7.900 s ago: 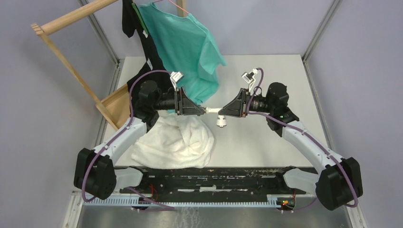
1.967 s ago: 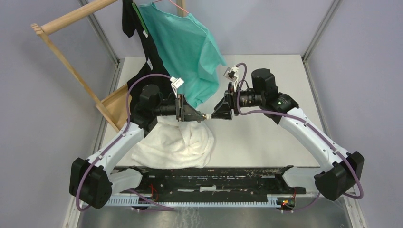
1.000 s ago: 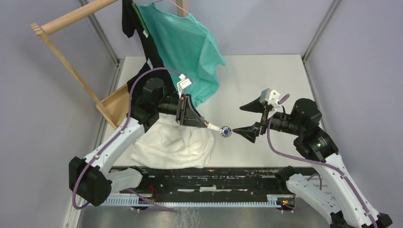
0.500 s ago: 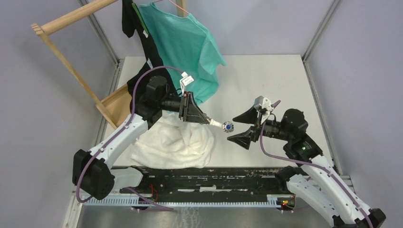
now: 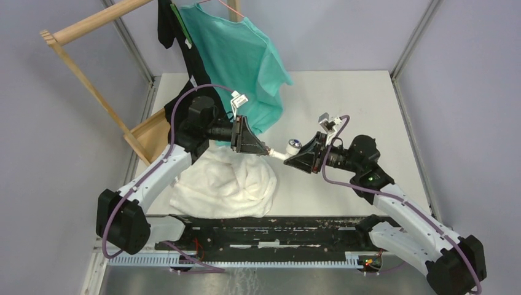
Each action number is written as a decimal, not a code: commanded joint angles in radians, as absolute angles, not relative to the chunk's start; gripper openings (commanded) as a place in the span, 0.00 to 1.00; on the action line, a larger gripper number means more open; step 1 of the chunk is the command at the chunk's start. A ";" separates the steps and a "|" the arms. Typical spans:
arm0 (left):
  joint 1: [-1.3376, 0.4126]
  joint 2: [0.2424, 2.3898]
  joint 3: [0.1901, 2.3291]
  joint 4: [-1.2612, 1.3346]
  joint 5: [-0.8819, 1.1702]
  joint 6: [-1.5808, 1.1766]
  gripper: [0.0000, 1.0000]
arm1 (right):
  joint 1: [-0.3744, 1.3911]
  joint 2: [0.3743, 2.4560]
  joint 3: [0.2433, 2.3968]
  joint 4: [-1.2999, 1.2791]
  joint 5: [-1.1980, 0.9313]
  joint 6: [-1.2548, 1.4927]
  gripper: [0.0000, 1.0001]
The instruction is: Install the water faucets
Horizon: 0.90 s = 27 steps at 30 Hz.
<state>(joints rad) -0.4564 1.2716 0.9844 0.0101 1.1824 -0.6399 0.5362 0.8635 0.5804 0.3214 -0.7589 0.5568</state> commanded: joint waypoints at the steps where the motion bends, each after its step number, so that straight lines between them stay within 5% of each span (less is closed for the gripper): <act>1: -0.486 1.281 1.013 0.095 1.184 -0.627 0.03 | 0.554 0.906 0.634 0.453 -0.779 0.787 0.09; 4: -0.485 1.295 1.018 0.096 1.183 -0.605 0.03 | 0.555 0.932 0.692 0.319 -0.761 0.904 0.01; 9: -0.484 1.320 1.017 0.131 1.185 -0.586 0.03 | 0.552 1.065 0.898 -0.211 -0.767 0.846 0.01; 12: -0.482 1.340 1.014 0.147 1.183 -0.593 0.03 | 0.548 1.119 0.932 -0.280 -0.778 0.861 0.03; 15: -0.476 1.356 1.013 0.152 1.177 -0.596 0.03 | 0.525 1.105 0.869 -0.177 -0.778 0.996 0.56; 19: -0.454 1.364 0.986 0.217 1.159 -0.637 0.03 | 0.476 1.081 0.817 -0.169 -0.779 1.036 0.87; 22: -0.441 1.367 0.947 0.347 1.156 -0.740 0.03 | 0.439 1.036 0.834 -0.279 -0.746 0.954 0.99; 27: -0.404 1.381 0.893 0.459 1.114 -0.853 0.03 | 0.425 1.016 1.019 -0.691 -0.559 0.628 1.00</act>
<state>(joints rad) -0.4393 1.3811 0.9127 0.2512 1.1297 -0.7132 0.4355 1.0519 0.8562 -0.3939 -0.7097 0.8822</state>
